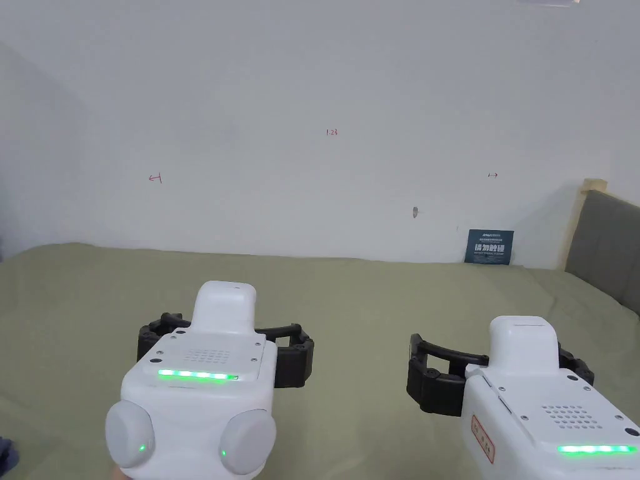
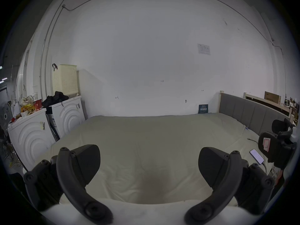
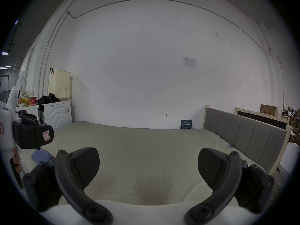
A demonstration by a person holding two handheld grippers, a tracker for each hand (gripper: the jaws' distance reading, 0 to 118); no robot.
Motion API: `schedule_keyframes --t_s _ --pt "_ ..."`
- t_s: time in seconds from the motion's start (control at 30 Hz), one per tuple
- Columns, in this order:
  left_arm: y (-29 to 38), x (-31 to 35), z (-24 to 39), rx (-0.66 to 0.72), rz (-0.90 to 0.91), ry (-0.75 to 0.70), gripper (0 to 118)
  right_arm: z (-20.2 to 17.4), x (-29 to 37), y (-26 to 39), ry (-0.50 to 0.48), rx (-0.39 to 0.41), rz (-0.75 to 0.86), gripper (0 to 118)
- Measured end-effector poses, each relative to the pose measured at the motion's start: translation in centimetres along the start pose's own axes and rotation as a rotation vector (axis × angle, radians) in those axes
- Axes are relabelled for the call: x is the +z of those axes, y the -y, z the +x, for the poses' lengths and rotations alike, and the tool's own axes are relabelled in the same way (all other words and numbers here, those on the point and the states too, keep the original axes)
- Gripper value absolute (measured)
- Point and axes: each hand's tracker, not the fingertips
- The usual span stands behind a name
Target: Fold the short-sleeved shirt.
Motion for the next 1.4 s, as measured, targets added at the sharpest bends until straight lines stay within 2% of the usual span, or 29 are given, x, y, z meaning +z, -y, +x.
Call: schedule_keyframes --t_s 0.13,0.27,0.33,0.63,1.4 --pt "0.5 -0.6 -0.3 0.032 -0.052 0.024 118 -0.1 0.0 0.3 -0.006 -0.002 -0.007 118" --pt "0.3 -0.9 -0.2 0.078 -0.034 -0.045 118 -0.2 0.0 0.4 -0.013 0.004 -0.014 118" --pt "0.0 -0.5 -1.0 0.114 -0.027 0.042 118 -0.2 0.0 0.4 -0.015 0.004 -0.013 118" --pt "0.0 0.1 -0.7 0.080 -0.015 0.034 118 0.0 -0.1 0.5 -0.012 -0.009 -0.016 118" --pt "0.1 0.3 -1.1 0.100 -0.011 0.054 118 0.1 0.0 0.5 -0.009 -0.010 -0.021 118"
